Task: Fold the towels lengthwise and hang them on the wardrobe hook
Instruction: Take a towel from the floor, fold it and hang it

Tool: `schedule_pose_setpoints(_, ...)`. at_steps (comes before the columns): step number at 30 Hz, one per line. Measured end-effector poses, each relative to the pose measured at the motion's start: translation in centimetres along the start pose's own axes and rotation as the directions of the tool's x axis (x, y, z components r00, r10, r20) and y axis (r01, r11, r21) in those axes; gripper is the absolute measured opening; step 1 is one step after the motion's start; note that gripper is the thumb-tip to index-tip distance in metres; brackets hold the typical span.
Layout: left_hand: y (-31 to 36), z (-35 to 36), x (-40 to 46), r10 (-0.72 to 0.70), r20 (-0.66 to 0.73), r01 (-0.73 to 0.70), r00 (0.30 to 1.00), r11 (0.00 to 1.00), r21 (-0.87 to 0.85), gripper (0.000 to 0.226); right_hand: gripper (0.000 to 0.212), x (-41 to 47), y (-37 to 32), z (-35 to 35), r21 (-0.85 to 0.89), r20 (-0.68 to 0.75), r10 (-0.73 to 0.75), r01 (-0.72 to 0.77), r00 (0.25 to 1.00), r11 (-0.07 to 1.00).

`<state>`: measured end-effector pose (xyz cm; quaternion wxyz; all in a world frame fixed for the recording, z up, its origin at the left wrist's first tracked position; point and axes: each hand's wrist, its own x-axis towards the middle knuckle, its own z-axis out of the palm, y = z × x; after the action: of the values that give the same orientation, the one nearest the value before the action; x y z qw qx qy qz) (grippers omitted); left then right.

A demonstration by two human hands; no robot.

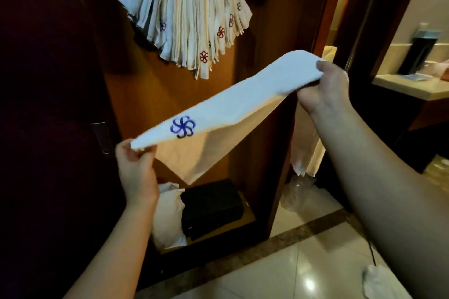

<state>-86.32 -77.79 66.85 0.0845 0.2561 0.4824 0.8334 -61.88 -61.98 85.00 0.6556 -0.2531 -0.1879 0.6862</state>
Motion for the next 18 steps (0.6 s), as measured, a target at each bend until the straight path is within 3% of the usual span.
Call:
schedule_pose_setpoints(1, 0.3, -0.3, 0.7, -0.028, 0.101, 0.042, 0.995, 0.990, -0.132, 0.035, 0.046, 0.2, -0.3, 0.0, 0.024, 0.013, 0.012, -0.012, 1.000, 1.000)
schedule_pose_setpoints(3, -0.3, -0.2, 1.1, -0.172, 0.318, 0.204, 0.932, 0.977, -0.068, 0.055, 0.043, 0.4, -0.4, 0.0, 0.057, 0.045, 0.036, -0.039, 0.998, 0.998)
schedule_pose_setpoints(4, -0.7, -0.3, 1.0, -0.248, 0.357, 0.267, 0.900, 0.964, -0.004, 0.059, 0.041, 0.3, -0.1, 0.0, 0.048, 0.055, 0.047, -0.049, 0.997, 0.998)
schedule_pose_setpoints(8, -1.1, -0.8, 1.5, -0.394, 0.251, 0.441, 0.884, 0.880, -0.173, 0.013, 0.039, -0.3, 1.0, -0.7, -0.041, 0.033, 0.040, -0.039, 0.999, 0.998)
schedule_pose_setpoints(11, -1.4, -1.5, 1.1, -0.416, 0.306, 0.496, 0.856, 0.828, -0.262, 0.026, 0.040, -0.4, 1.5, -1.2, -0.068, 0.015, 0.034, -0.032, 0.999, 0.997)
schedule_pose_setpoints(18, -2.9, -2.1, -1.9, -0.667, 0.339, 0.747, 0.663, 0.570, -0.341, 0.038, 0.025, -0.9, 2.5, -1.5, -0.092, 0.021, 0.046, -0.044, 0.999, 0.995)
